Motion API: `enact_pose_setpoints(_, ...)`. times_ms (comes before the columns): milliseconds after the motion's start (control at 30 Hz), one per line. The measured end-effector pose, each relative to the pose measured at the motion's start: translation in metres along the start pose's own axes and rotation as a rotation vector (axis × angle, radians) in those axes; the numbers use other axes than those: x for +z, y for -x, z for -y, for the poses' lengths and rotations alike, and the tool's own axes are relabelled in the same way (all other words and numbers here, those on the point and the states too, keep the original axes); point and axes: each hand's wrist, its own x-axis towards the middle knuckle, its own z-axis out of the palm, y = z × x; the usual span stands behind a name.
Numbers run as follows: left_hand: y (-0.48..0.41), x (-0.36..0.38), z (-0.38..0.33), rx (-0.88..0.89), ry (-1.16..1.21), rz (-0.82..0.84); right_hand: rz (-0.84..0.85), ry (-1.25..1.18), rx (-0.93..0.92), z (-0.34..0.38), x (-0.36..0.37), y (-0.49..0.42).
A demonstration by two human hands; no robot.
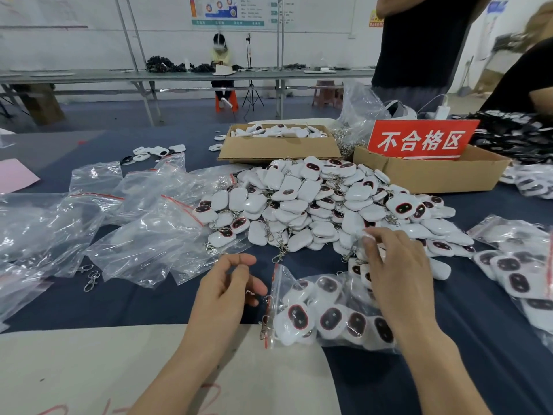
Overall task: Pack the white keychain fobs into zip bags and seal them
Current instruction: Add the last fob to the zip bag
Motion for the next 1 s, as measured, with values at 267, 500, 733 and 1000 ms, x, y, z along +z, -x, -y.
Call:
enact_pose_setpoints(267, 0.014, 0.01, -0.005, 0.285, 0.016, -0.008, 0.333, -0.928, 0.125, 0.05, -0.013, 0.006)
enact_pose_setpoints(500, 0.019, 0.016, -0.009, 0.212, 0.165, 0.144, 0.447, -1.049, 0.004, 0.071, 0.0, 0.023)
enact_pose_setpoints(733, 0.009, 0.009, -0.017, 0.064, 0.424, 0.071, 0.531, -0.971, -0.158, 0.079, 0.002, 0.03)
enact_pose_setpoints(1000, 0.014, 0.014, -0.019, 0.171, 0.274, 0.065, 0.466, -0.938, 0.068, 0.079, 0.006, 0.027)
